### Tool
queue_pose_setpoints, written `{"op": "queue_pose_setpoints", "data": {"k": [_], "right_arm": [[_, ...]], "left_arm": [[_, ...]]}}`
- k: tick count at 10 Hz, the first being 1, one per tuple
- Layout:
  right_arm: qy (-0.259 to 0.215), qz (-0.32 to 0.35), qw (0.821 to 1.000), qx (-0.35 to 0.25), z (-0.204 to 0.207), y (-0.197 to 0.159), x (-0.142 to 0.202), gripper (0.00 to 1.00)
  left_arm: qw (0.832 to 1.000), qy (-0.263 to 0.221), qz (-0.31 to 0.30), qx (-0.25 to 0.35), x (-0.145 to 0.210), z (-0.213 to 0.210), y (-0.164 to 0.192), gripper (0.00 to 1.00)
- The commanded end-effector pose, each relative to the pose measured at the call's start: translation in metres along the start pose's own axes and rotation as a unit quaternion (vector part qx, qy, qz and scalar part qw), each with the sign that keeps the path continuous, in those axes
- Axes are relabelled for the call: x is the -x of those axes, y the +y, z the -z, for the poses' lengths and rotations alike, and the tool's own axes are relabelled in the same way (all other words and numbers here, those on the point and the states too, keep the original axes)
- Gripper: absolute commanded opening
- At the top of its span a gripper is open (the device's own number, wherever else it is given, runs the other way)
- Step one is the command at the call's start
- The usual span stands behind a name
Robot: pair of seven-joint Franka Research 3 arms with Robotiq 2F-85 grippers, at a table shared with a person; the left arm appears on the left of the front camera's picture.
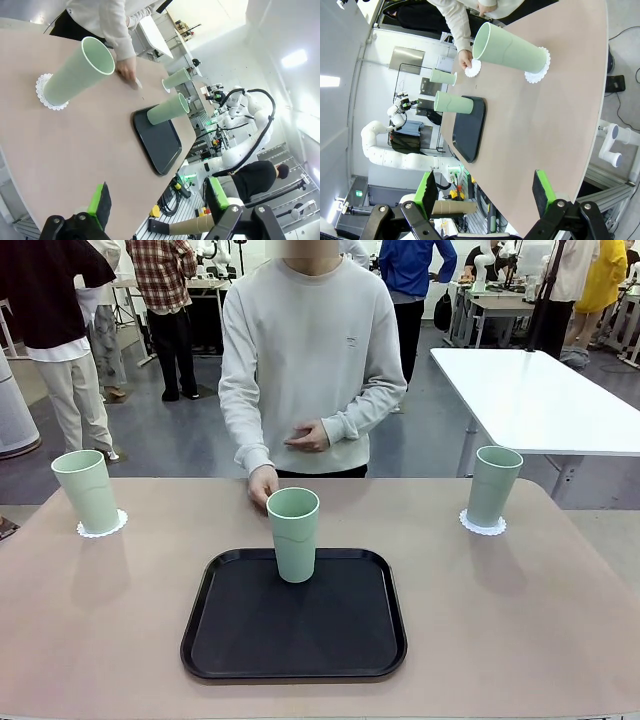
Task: Place coasters on the table and set cups on them.
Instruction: Take one Reusable plastic cup from the Flat Tray and place it on a coaster set by the human.
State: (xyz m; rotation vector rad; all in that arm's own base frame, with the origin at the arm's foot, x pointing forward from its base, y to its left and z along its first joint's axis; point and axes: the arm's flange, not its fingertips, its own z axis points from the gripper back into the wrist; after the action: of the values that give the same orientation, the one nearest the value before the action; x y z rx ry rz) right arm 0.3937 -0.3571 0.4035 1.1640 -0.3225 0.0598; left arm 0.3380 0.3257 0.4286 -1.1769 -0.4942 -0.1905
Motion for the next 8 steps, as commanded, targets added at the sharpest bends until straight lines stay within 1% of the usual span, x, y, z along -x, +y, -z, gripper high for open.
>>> {"op": "queue_pose_setpoints", "data": {"k": [1, 8], "right_arm": [[0.003, -0.002, 1.000, -0.003, -0.0007, 0.0016, -0.0001, 1.00], [0.003, -0.002, 1.000, -0.003, -0.0007, 0.0016, -0.0001, 1.00]], "left_arm": [[1.000, 0.000, 0.001, 0.004, 0.0005, -0.0017, -0.0021, 1.00], [1.000, 0.000, 0.001, 0.004, 0.0005, -0.0017, -0.0021, 1.00]]}}
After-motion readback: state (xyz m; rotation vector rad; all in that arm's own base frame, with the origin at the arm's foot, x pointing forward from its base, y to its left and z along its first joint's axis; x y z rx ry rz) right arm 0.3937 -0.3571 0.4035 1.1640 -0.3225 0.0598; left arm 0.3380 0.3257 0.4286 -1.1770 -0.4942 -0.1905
